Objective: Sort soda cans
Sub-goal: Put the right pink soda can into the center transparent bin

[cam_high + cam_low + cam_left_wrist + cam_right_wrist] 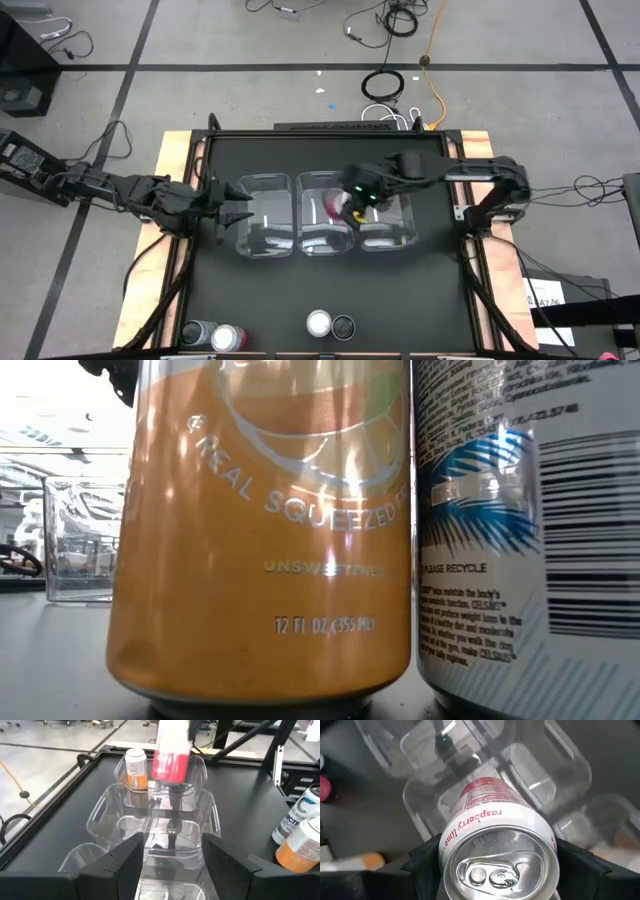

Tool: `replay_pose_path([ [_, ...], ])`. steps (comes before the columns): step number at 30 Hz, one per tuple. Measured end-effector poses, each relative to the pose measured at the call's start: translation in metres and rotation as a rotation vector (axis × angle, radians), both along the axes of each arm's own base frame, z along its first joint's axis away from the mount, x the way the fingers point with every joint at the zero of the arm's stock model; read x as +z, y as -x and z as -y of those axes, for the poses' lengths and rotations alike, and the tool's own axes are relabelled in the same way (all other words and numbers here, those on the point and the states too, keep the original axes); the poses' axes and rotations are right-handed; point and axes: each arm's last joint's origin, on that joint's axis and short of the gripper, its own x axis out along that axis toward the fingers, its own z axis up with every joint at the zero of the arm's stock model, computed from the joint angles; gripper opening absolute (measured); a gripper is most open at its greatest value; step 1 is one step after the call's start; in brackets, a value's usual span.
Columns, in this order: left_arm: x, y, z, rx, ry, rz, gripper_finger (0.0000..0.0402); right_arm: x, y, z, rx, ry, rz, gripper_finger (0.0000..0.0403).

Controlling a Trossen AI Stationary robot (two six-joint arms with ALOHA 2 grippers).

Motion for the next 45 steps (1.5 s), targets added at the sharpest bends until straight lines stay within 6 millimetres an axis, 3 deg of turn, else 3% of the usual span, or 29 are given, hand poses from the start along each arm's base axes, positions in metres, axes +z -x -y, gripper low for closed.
replay_pose_path([
  [8, -0.015, 0.018, -0.005, 0.018, 0.040, 0.039, 0.0211, -0.015, -0.054, 0.046, 0.038, 0.060, -0.182, 0.0283],
  [18, -0.012, 0.026, -0.007, 0.005, 0.054, 0.075, 0.0211, -0.069, -0.092, 0.085, 0.072, 0.030, -0.369, 0.0283],
  [29, -0.015, 0.027, -0.007, 0.002, 0.046, 0.045, 0.0211, -0.115, -0.105, 0.105, 0.037, -0.006, -0.486, 0.0302],
  [36, -0.016, 0.027, -0.007, -0.005, 0.047, 0.033, 0.0211, -0.117, -0.106, 0.106, 0.028, -0.003, -0.484, 0.0335],
  [45, -0.016, 0.027, -0.007, -0.007, 0.046, 0.026, 0.0211, -0.117, -0.106, 0.104, 0.022, -0.003, -0.483, 0.0339],
])
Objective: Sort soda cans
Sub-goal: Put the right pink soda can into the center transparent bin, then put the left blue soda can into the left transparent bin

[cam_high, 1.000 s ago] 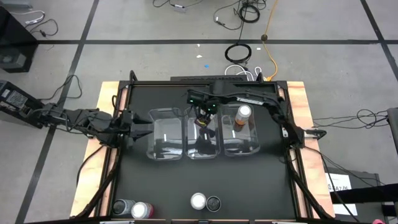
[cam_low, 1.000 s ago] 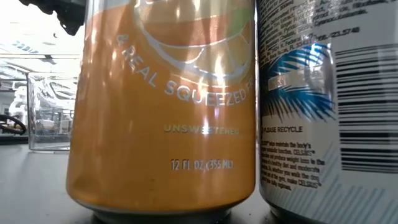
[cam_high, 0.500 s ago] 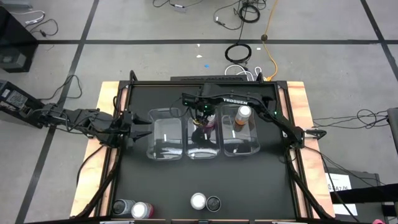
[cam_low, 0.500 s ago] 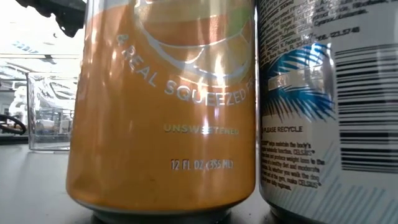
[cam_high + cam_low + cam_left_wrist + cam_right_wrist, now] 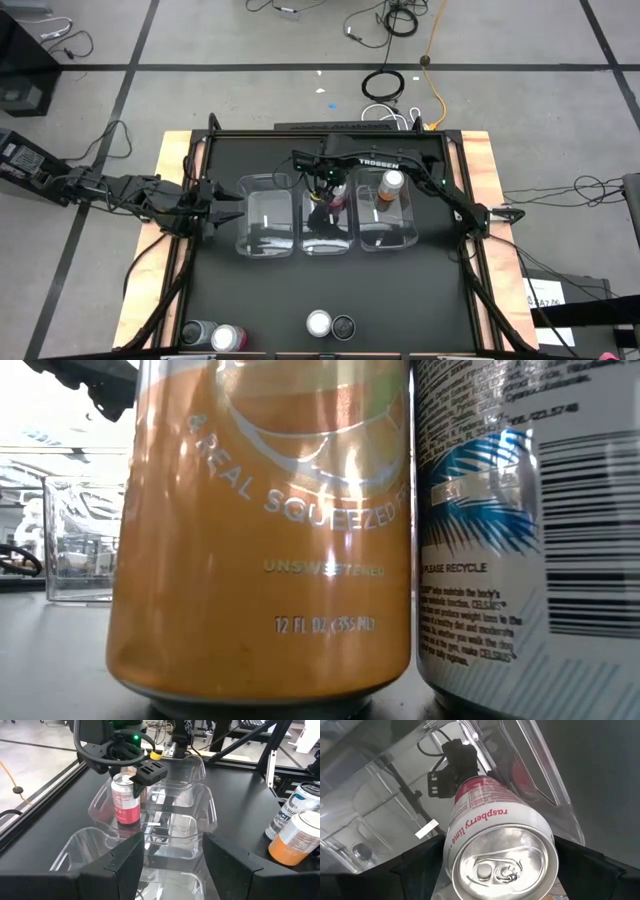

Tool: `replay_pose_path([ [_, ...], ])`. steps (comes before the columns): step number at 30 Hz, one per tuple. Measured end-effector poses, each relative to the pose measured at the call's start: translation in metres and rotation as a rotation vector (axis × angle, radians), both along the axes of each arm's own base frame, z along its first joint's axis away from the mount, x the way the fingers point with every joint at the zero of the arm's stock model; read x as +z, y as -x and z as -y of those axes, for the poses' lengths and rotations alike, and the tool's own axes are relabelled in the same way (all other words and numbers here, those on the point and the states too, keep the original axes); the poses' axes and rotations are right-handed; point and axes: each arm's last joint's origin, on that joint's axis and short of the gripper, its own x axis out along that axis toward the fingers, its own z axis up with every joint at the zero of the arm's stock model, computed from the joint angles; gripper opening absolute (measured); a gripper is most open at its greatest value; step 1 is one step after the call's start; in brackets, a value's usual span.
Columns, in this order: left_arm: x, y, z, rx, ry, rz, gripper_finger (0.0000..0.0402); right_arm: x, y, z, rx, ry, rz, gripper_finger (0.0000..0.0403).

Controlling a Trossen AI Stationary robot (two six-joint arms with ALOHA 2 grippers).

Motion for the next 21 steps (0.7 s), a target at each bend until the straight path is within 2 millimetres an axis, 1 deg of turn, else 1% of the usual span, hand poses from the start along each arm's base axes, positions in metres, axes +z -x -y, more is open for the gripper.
replay_pose_path([
  [11, 0.000, 0.000, 0.000, 0.000, -0.001, -0.004, 0.0211, 0.005, 0.003, -0.002, 0.013, -0.004, -0.006, 0.0340],
  [14, 0.000, 0.000, 0.000, 0.000, -0.001, -0.004, 0.0211, 0.010, 0.005, -0.003, 0.015, -0.003, 0.001, 0.0340],
  [17, 0.000, 0.000, 0.000, 0.000, -0.001, -0.003, 0.0211, 0.021, 0.008, -0.004, 0.014, 0.005, 0.034, 0.0340],
  [21, 0.000, 0.000, 0.000, -0.001, -0.001, -0.003, 0.0211, 0.041, 0.016, -0.005, 0.014, 0.017, 0.088, 0.0341],
])
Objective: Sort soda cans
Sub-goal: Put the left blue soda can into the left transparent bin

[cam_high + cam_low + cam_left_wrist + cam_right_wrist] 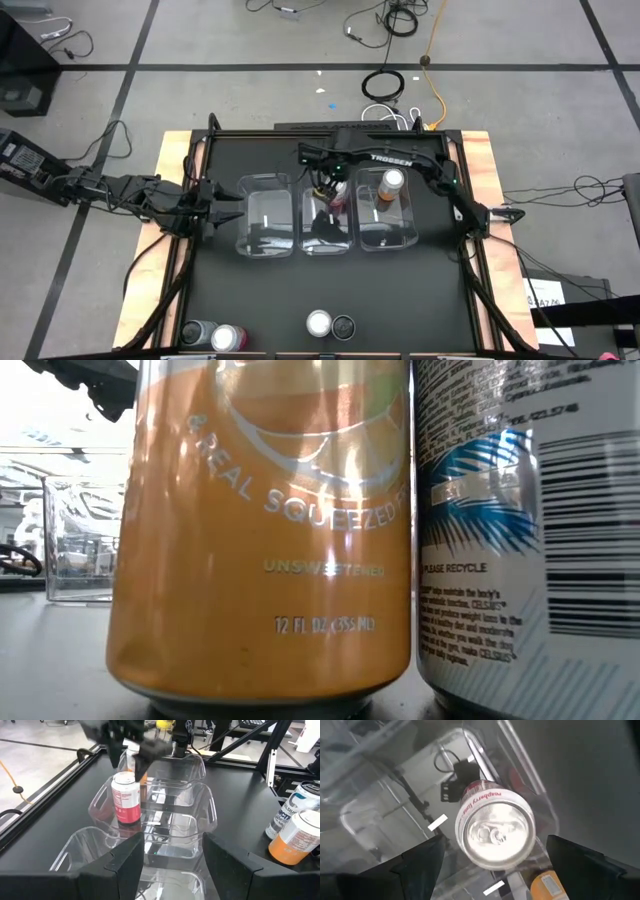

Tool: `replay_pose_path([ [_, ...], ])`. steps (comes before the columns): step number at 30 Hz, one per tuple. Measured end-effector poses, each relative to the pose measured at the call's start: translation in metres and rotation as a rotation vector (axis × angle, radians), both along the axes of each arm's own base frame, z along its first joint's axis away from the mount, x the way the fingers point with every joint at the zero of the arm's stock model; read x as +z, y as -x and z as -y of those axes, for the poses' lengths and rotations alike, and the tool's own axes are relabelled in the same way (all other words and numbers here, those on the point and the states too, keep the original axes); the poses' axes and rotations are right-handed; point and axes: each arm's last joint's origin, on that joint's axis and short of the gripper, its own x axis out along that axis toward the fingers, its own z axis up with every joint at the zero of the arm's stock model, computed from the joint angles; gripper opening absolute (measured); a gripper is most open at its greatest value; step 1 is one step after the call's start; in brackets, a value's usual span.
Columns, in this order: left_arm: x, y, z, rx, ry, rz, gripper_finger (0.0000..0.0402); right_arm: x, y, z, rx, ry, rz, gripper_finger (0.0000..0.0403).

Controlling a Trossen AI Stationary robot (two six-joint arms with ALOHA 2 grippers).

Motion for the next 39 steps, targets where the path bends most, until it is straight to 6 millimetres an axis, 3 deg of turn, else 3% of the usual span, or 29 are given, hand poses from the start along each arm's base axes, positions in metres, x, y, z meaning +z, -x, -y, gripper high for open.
replay_pose_path([
  [8, 0.000, 0.000, 0.000, -0.004, 0.002, 0.000, 0.0211, 0.058, 0.030, -0.015, -0.037, 0.024, 0.135, 0.0341],
  [13, 0.000, 0.000, 0.000, -0.004, 0.002, 0.000, 0.0211, 0.097, 0.051, -0.048, -0.018, 0.118, 0.234, 0.0341],
  [18, 0.000, 0.000, 0.000, -0.004, 0.001, -0.001, 0.0211, 0.122, 0.070, -0.088, -0.018, 0.212, 0.318, 0.0341],
  [25, 0.000, 0.000, 0.000, -0.004, 0.002, 0.000, 0.0211, 0.126, 0.084, -0.133, 0.067, 0.260, 0.289, 0.0341],
  [28, 0.000, 0.000, 0.000, -0.003, 0.001, -0.001, 0.0211, 0.124, 0.086, -0.147, 0.201, 0.258, 0.267, 0.0341],
  [34, 0.000, 0.000, 0.000, -0.004, 0.001, -0.001, 0.0211, 0.122, 0.092, -0.180, 0.249, 0.079, 0.276, 0.0341],
  [39, 0.000, 0.000, 0.000, -0.003, 0.001, 0.000, 0.0211, 0.123, 0.100, -0.206, 0.311, 0.171, 0.297, 0.0341],
])
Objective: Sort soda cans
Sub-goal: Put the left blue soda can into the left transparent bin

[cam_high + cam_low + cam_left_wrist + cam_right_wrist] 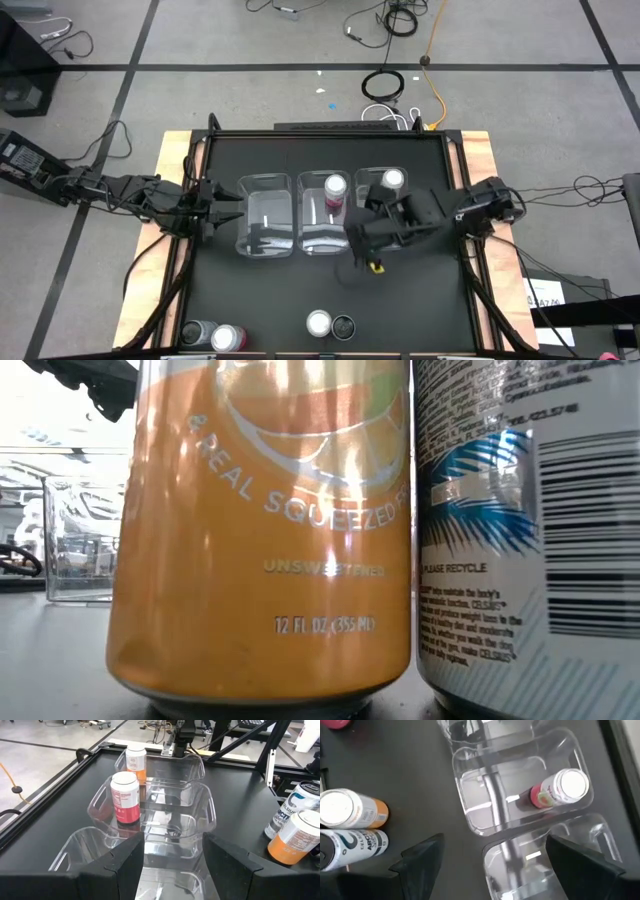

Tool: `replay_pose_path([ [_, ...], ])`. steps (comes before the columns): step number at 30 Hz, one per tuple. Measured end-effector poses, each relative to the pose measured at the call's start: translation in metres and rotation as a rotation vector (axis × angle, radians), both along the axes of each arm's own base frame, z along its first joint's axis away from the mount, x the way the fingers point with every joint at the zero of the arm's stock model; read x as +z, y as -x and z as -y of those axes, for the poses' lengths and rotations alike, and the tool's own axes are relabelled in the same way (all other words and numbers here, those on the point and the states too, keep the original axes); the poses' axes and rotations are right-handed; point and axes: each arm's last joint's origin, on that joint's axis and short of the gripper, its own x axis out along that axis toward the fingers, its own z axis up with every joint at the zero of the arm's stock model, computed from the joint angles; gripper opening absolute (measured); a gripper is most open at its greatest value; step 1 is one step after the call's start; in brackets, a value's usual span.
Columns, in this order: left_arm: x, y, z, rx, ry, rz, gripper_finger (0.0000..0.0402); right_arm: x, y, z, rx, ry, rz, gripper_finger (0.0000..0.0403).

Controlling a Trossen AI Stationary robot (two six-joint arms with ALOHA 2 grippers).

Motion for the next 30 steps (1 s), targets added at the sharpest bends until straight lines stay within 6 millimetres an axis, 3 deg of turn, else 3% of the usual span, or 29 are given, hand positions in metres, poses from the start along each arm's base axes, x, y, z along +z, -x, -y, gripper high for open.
replay_pose_path([
  [8, 0.000, 0.000, 0.000, 0.000, 0.000, 0.000, 0.0211, -0.013, 0.027, -0.035, -0.038, 0.107, 0.060, 0.0341],
  [14, 0.000, 0.000, 0.000, 0.000, 0.000, 0.000, 0.0211, -0.047, 0.048, -0.049, -0.041, 0.011, 0.271, 0.0341],
  [21, 0.000, 0.000, 0.000, 0.000, -0.001, 0.000, 0.0211, -0.095, 0.064, -0.041, 0.050, -0.124, 0.598, 0.0341],
  [26, 0.000, 0.000, 0.000, 0.001, -0.001, 0.000, 0.0211, -0.132, 0.082, -0.028, 0.023, -0.177, 0.675, 0.0341],
  [30, 0.000, 0.000, 0.001, -0.002, 0.049, 0.001, 0.0211, -0.149, 0.088, -0.022, -0.032, -0.247, 0.735, 0.0341],
])
